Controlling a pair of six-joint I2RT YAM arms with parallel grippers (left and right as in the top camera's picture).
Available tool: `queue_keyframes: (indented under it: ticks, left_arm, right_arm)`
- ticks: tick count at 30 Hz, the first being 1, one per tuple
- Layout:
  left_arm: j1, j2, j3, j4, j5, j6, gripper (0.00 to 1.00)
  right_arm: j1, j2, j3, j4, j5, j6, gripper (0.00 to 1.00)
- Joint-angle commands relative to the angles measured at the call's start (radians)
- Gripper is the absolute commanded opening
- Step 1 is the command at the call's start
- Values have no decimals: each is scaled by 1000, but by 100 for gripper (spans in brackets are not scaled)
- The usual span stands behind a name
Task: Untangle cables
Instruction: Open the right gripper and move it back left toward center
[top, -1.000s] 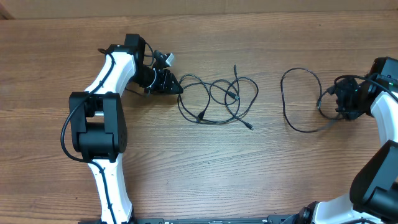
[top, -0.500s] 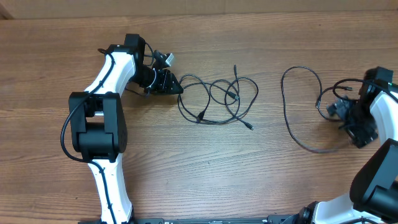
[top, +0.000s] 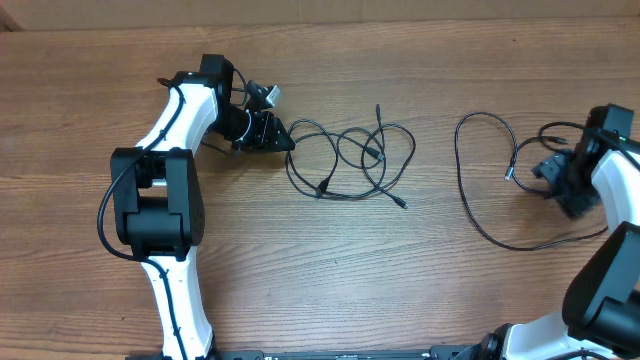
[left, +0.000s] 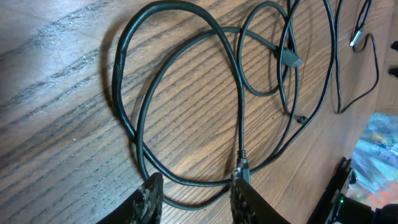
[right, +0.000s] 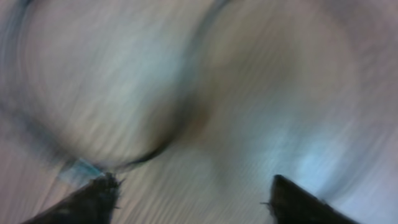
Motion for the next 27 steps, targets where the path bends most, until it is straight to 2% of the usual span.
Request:
queue_keyframes:
  ticks: [1,3,7,15,22,27]
  left_arm:
    - [-9,5,-5,0,3,-8,36]
    - [-9,5,-5,0,3,-8,36]
    - [-9,5,-5,0,3,-8,36]
    - [-9,5,-5,0,3,-8,36]
    - [-9,5,-5,0,3,-8,36]
    - [-9,5,-5,0,3,-8,36]
  right_arm:
    - [62,-1,11,25,-323,-136,33]
    - [121,-1,11,40,-321,-145,4]
    - [235,0,11,69,-317,-216,4]
    - [430,57,11,96,-215,-210,4]
    - [480,165,9,92,-173,-143,4]
    - [467,236,9,50,-51,-127,7]
